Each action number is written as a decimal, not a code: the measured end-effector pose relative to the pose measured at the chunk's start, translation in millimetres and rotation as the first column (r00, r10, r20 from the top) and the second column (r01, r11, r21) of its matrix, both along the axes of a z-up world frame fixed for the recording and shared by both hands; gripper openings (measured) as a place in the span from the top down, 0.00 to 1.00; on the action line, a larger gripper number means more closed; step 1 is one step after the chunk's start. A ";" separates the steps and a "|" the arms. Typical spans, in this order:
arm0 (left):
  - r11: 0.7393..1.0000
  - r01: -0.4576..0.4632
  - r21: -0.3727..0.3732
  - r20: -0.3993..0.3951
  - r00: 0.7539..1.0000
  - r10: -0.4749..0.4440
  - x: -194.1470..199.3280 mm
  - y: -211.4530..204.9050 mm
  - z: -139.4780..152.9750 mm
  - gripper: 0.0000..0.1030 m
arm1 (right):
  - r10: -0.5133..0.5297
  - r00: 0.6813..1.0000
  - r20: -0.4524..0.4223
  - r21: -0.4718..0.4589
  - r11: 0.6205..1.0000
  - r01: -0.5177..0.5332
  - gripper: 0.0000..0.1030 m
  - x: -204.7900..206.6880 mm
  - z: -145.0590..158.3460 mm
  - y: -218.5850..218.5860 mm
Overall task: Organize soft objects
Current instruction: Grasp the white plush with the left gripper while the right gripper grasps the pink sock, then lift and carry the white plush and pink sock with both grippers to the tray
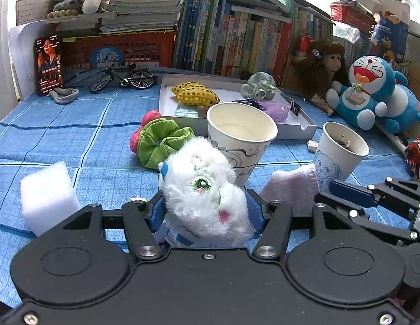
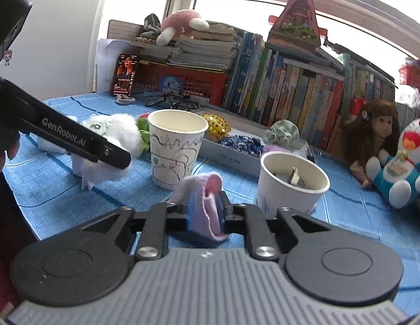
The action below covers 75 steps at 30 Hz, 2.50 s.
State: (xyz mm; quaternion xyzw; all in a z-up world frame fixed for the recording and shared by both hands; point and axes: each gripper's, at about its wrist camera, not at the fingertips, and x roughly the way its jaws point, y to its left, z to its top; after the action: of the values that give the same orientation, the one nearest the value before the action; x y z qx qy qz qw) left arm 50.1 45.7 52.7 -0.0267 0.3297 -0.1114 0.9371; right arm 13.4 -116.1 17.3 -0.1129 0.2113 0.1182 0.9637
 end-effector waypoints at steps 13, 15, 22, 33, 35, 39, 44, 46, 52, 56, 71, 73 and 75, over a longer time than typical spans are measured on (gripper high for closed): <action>1.000 -0.013 -0.004 0.002 1.000 0.013 -3.8 1.2 4.4 0.44 | -0.006 0.999 -0.045 0.055 0.998 0.008 0.24 16.3 -13.8 6.7; 1.000 -0.020 -0.001 0.006 1.000 0.020 -4.2 2.7 7.6 0.44 | -0.014 0.998 -0.054 0.064 0.998 0.018 0.24 22.2 -17.1 8.2; 1.000 -0.014 -0.011 0.024 1.000 0.014 -1.1 6.4 19.7 0.44 | -0.001 0.999 -0.052 0.013 1.000 0.001 0.24 29.8 -24.2 21.1; 0.998 0.021 -0.065 0.020 1.000 -0.020 11.8 13.6 20.0 0.44 | -0.027 0.998 -0.056 0.021 0.999 0.029 0.58 40.7 -27.3 21.0; 0.997 0.030 -0.074 0.023 0.999 -0.028 12.4 14.3 20.9 0.44 | -0.028 0.998 -0.054 0.028 0.999 0.029 0.66 39.3 -24.8 20.2; 0.997 0.042 -0.069 0.046 0.998 -0.039 11.6 13.8 27.0 0.44 | -0.005 0.999 -0.043 0.056 0.998 0.007 0.68 32.8 -13.0 16.0; 0.996 0.056 -0.068 0.092 0.995 -0.049 10.1 13.7 44.4 0.44 | 0.025 1.000 0.012 0.082 0.996 -0.026 0.68 22.7 14.7 12.4; 0.996 0.064 -0.065 0.116 0.992 -0.056 9.4 13.4 54.1 0.44 | 0.034 0.999 0.042 0.096 0.995 -0.037 0.68 18.3 28.4 10.1; 0.992 0.096 -0.086 0.132 0.988 -0.084 24.8 10.4 85.8 0.44 | 0.021 0.997 0.078 0.136 0.990 -0.031 0.68 27.3 66.2 -2.8; 0.994 0.097 -0.057 0.147 0.985 -0.088 52.6 4.4 106.3 0.44 | -0.007 0.996 0.086 0.156 0.988 -0.006 0.68 49.0 94.3 -19.0; 0.992 0.116 -0.044 -0.087 0.989 -0.120 225.9 -54.4 86.7 0.44 | -0.167 0.954 -0.250 0.182 0.959 0.216 0.66 194.5 88.3 -93.7; 0.992 0.113 -0.056 -0.136 0.983 -0.120 249.1 -60.8 74.0 0.44 | -0.164 0.939 -0.302 0.184 0.956 0.227 0.66 207.2 75.5 -97.9; 0.992 0.105 -0.070 -0.175 0.978 -0.116 268.5 -65.4 61.9 0.44 | -0.164 0.925 -0.342 0.180 0.955 0.235 0.66 217.7 64.3 -100.0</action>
State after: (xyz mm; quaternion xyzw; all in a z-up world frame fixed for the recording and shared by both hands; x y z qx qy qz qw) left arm 318.6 -19.7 114.6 -0.0465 0.4098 -0.1702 0.8949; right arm 231.1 -216.1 81.6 0.0363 0.3625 0.0583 0.9294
